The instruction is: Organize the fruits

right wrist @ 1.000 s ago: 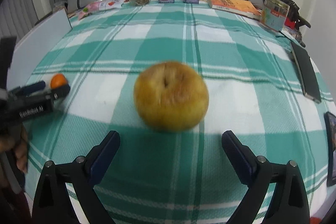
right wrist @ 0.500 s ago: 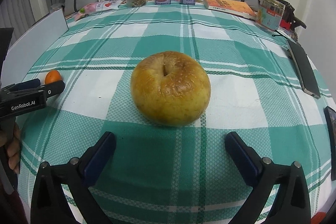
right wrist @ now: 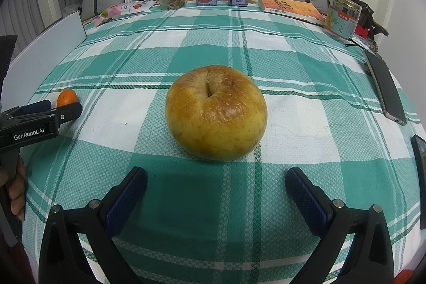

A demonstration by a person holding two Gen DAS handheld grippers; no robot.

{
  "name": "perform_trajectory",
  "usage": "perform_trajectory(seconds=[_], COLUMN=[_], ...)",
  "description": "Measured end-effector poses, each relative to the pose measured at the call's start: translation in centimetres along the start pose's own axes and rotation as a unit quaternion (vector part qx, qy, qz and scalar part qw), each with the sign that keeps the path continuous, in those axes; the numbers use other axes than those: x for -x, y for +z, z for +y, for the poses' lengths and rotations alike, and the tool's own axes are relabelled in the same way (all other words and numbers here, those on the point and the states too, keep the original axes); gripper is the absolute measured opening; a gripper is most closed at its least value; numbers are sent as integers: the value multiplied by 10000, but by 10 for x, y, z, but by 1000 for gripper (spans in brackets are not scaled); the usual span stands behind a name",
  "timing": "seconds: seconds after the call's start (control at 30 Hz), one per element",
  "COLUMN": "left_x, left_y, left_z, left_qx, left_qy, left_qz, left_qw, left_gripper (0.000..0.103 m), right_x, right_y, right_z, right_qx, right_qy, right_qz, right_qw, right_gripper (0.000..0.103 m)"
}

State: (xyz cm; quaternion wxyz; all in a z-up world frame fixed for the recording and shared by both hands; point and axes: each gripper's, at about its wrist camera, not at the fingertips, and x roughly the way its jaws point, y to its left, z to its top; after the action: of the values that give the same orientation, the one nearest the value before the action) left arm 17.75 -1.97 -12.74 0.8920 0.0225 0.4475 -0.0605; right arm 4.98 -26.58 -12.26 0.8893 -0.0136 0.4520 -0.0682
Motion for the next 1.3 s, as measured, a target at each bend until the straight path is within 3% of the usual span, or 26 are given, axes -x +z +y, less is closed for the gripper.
perform_trajectory(seconds=[0.13, 0.23, 0.3, 0.47, 0.53, 0.57, 0.67, 0.7, 0.77, 0.8, 0.93, 1.13, 1.2, 1.3], left_x=[1, 10, 14, 12, 9, 6, 6, 6, 13, 17, 53, 158, 190, 235], left_y=[0, 2, 3, 12, 14, 14, 16, 17, 17, 16, 10, 12, 22, 41], left_z=[2, 15, 20, -2, -13, -21, -27, -26, -20, -16, 10, 91, 127, 207], left_qx=[-22, -152, -42, -315, -505, -666, -857, -814, -684, -633, -132, 869, 1162, 1783], left_qy=[-146, -995, -1311, -916, -815, -740, -556, -581, -666, -685, -1011, -1732, -1684, -1317], left_qz=[31, 306, 387, 464, 422, 489, 484, 535, 582, 589, 690, 457, 217, -314], left_qw=[9999, 9945, 9906, 9942, 9945, 9938, 9936, 9935, 9937, 9939, 9924, 9800, 9786, 9746], left_gripper=[96, 95, 95, 93, 80, 55, 31, 30, 30, 30, 29, 29, 29, 30], right_x=[0, 1, 2, 16, 22, 20, 5, 0, -14, -17, -10, 39, 59, 87], right_y=[0, 0, 1, 19, 38, 48, 65, 68, 70, 70, 71, 102, 126, 161], right_z=[0, -1, -3, -32, -34, -32, -20, -13, -2, 0, -5, 17, 48, 113], right_qx=[-2, -7, -47, -741, -528, -313, 240, 454, 820, 895, 627, 36, 158, 528], right_qy=[16, 90, 178, 937, 912, 883, 829, 765, 584, 453, 519, 1775, 2168, 2763], right_qz=[7, 4, 1, -94, -73, 44, 531, 650, 967, 1030, 1094, 670, 471, 242], right_qw=[10000, 10000, 9998, 9928, 9944, 9956, 9949, 9939, 9902, 9896, 9907, 9818, 9750, 9593], right_gripper=[103, 103, 103, 103, 103, 103, 98, 94, 71, 69, 69, 69, 69, 69])
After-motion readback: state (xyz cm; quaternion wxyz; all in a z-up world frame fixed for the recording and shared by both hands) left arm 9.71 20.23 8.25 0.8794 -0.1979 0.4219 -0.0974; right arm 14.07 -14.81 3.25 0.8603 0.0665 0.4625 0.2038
